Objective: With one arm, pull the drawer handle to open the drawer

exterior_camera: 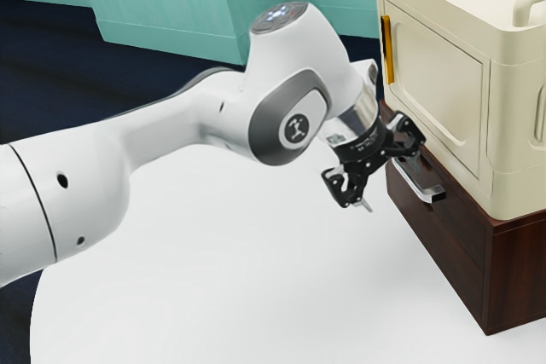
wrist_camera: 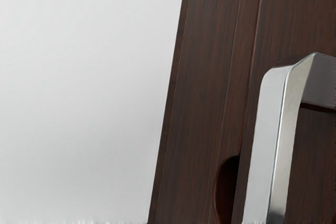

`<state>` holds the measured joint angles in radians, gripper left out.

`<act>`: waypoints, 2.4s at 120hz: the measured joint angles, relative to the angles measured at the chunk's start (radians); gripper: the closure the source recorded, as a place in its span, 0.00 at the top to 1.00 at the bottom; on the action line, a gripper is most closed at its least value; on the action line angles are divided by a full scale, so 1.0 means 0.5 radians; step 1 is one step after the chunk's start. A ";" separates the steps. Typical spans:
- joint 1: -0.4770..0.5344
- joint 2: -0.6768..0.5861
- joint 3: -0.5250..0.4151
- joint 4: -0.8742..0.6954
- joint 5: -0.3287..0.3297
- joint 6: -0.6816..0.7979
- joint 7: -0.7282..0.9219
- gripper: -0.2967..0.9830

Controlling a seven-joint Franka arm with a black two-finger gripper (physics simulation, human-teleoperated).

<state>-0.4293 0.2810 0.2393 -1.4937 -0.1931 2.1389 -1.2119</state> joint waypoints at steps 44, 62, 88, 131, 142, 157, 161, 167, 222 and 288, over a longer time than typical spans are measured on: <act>-0.027 -0.018 0.002 -0.048 -0.052 0.066 0.019 0.51; -0.029 -0.030 0.003 -0.070 -0.055 0.079 0.023 0.46; -0.029 -0.112 0.006 -0.183 -0.051 0.093 0.028 0.43; -0.024 -0.243 0.008 -0.342 -0.044 0.115 0.032 0.42; -0.020 -0.253 0.009 -0.367 -0.043 0.118 0.033 0.42; -0.016 -0.273 0.010 -0.399 -0.042 0.121 0.032 0.42; -0.014 -0.282 0.011 -0.408 -0.042 0.121 0.032 0.42; -0.013 -0.293 0.014 -0.421 -0.041 0.122 0.032 0.42; 0.008 -0.360 0.033 -0.505 0.025 0.124 0.028 0.42; 0.044 -0.477 0.035 -0.637 0.043 0.130 0.013 0.42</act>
<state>-0.4075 0.0425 0.2569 -1.8123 -0.1717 2.2038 -1.2052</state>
